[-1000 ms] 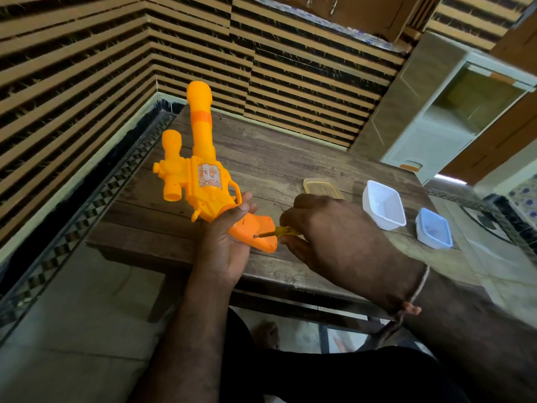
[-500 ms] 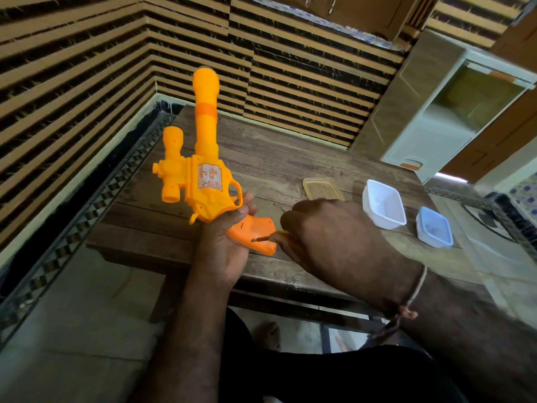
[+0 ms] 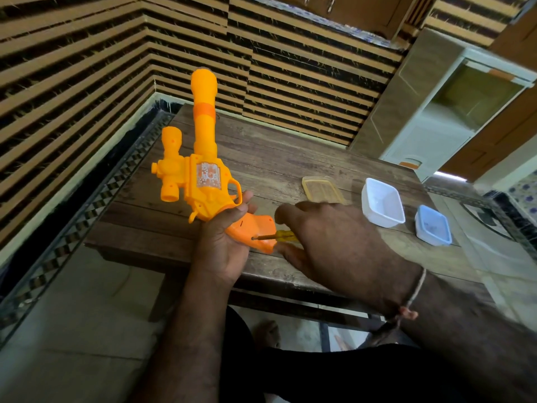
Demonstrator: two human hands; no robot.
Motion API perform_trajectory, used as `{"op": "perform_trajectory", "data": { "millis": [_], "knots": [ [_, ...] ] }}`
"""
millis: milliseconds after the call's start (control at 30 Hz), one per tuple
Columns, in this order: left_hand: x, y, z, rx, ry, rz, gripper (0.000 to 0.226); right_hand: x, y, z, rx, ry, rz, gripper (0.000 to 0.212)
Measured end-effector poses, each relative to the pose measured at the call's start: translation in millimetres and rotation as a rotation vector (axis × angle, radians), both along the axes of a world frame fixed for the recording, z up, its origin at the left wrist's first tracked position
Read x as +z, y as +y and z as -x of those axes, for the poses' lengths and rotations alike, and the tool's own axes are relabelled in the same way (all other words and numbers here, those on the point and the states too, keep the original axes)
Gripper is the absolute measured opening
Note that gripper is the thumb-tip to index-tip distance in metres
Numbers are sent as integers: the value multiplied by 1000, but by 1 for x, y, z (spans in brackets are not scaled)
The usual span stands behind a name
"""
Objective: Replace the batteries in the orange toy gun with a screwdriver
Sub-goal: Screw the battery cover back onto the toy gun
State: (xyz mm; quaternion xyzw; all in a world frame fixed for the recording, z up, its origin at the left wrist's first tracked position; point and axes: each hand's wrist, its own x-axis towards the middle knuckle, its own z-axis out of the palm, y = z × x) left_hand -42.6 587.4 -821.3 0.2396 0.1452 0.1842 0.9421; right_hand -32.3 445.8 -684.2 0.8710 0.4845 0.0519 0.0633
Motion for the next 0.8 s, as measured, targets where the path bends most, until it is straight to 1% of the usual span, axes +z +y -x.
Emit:
{"op": "perform_trajectory", "data": {
  "millis": [100, 167, 200, 267, 333, 467, 533, 633, 667, 733, 800],
  "knots": [
    [0, 0, 0, 5, -15, -2, 34, 1, -1, 2, 4, 41, 5, 19],
    [1, 0, 0, 10, 3, -12, 30, 2, -1, 0, 18, 26, -4, 16],
    [2, -1, 0, 7, 12, -8, 30, 2, -1, -2, 19, 11, -3, 21],
    [1, 0, 0, 12, 16, 1, 37, 1, 1, -3, 5, -11, 7, 31],
    [2, 1, 1, 16, 16, -4, 44, -1, 2, -3, 8, -6, -5, 29],
    [1, 1, 0, 24, -18, -21, 40, -1, 1, -2, -3, 71, -12, 20],
    [2, 0, 0, 40, -8, -16, 42, 1, 0, -3, -3, 65, -16, 16],
    [3, 0, 0, 32, 10, -21, 46, 0, 1, -5, -27, 28, 2, 31],
    [3, -1, 0, 26, 15, -19, 47, 0, 0, -4, -28, 19, -8, 33],
    [2, -1, 1, 17, 7, -17, 49, -3, 0, -4, -18, 22, -36, 29],
    [1, 0, 1, 17, -5, -24, 52, -3, 0, -4, -26, 71, -28, 25]
  ]
}}
